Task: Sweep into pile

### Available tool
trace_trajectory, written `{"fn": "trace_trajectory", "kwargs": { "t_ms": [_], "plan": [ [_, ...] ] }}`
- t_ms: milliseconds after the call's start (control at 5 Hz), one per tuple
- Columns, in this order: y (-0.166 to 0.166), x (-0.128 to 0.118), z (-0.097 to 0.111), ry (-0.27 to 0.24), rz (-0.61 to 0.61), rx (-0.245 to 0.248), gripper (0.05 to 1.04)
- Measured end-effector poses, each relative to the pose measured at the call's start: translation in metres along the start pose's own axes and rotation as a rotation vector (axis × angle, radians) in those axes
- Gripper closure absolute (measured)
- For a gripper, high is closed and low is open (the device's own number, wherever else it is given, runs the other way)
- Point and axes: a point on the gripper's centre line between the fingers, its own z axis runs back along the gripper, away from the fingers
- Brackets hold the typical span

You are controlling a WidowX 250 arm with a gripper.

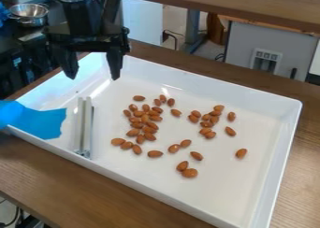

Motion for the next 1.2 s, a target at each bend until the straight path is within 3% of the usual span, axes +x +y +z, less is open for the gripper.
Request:
{"fn": "trace_trajectory", "kwargs": {
  "t_ms": [200, 800, 1200],
  "plan": [
    [0.0, -0.003, -0.008, 0.026, 0.003, 0.005, 0.083],
    [0.013, -0.011, -0.041, -0.014, -0.004, 0.065, 0.083],
    [0.023, -0.016, -0.062, 0.0, 0.005, 0.124, 0.083]
  ]
}}
